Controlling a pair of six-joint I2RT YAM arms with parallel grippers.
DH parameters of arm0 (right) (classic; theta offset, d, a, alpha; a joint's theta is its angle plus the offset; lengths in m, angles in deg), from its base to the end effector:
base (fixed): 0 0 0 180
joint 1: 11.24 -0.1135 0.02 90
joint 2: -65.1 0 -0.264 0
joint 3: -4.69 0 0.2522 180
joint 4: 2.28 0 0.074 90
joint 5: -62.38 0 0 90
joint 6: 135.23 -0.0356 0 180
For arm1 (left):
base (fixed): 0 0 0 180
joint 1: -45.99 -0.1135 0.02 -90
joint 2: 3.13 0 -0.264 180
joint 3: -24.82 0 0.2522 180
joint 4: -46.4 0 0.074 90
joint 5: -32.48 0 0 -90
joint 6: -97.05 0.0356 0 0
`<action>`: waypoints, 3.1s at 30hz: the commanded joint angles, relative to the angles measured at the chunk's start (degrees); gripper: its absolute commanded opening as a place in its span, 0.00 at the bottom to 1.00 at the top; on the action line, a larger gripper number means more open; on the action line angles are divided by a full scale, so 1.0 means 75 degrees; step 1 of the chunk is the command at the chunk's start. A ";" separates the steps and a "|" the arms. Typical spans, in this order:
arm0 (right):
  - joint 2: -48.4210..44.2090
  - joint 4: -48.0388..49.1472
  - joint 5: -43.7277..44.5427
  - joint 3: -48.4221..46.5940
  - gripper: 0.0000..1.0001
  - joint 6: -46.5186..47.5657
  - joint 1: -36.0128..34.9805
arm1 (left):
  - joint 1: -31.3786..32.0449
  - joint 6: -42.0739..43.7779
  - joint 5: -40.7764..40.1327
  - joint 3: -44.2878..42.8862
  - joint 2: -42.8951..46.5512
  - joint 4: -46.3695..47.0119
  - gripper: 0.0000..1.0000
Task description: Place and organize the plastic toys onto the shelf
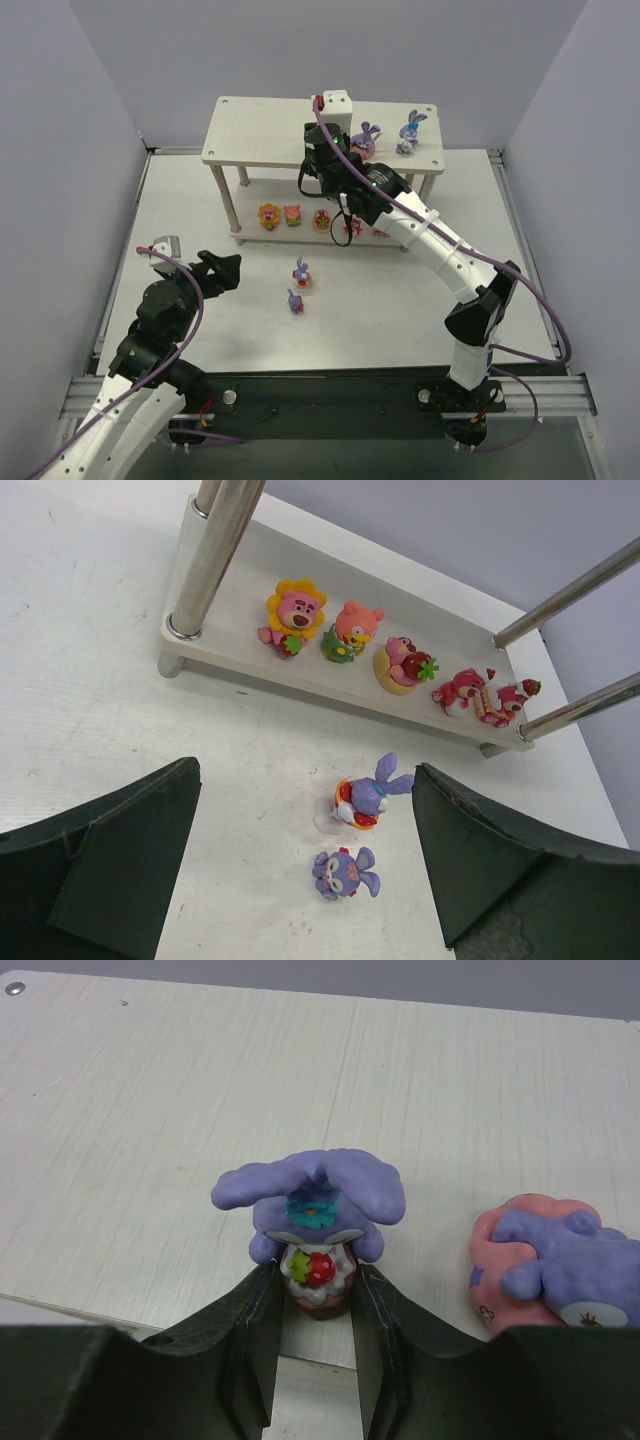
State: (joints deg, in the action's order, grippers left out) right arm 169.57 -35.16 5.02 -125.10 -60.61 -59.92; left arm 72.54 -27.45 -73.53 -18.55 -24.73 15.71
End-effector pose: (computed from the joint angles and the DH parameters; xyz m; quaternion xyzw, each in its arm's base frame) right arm 0.2898 0.3005 0.4633 -0.0294 0.7447 0.1562 0.6482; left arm 0.1079 -0.0429 0.2874 -0.1425 0.7445 -0.2358 0.6082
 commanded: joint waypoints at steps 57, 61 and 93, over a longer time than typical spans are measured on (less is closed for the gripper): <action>-0.2852 0.0275 -0.0109 0.1838 0.52 0.0984 -0.0821 | 0.0023 -0.0029 0.0013 -0.0119 0.0056 0.0171 0.97; -0.4420 0.0287 -0.0812 0.3851 0.54 0.0633 -0.0704 | 0.0023 -0.0040 0.0072 -0.0096 -0.0013 0.0265 0.97; -0.2551 0.5546 -0.3578 1.0114 0.40 -0.2226 -0.1523 | 0.0035 -0.0333 0.0635 0.0900 -0.1115 0.1167 0.97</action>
State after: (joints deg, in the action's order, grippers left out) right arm 148.67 -3.33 -19.24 -52.14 -72.78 -69.56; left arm 72.58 -28.98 -69.05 -12.60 -32.21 20.30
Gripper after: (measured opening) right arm 0.494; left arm 0.974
